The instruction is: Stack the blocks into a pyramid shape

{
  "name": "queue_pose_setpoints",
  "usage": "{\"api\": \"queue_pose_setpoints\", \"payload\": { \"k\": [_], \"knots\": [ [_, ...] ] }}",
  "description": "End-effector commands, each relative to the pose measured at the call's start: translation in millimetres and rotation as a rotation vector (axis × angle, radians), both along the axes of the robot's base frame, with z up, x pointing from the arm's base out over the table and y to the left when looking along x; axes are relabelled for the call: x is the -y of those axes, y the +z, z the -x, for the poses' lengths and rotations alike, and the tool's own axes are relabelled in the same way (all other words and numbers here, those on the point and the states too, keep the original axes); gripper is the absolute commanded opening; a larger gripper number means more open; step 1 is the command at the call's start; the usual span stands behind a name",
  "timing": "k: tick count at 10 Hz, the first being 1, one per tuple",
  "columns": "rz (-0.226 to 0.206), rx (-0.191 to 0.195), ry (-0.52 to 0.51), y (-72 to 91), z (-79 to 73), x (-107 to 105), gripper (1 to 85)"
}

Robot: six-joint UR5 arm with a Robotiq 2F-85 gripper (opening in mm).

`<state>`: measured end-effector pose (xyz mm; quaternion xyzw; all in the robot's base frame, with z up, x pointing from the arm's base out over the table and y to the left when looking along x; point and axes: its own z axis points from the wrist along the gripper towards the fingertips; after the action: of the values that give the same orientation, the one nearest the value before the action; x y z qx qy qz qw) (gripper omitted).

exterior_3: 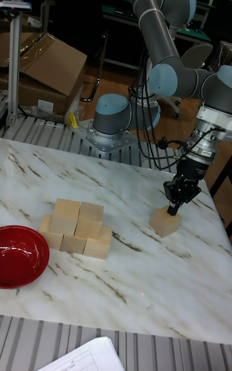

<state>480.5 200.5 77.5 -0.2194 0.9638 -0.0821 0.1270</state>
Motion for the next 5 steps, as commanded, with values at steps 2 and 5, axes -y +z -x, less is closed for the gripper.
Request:
{"api": "queue_pose_setpoints", "payload": {
  "k": [2,5],
  "knots": [
    [0.005,-0.072,-0.011,-3.7,17.6,3,1.0],
    [-0.039,-0.114,-0.018,-6.8,28.5,-8,1.0]
  ]
}}
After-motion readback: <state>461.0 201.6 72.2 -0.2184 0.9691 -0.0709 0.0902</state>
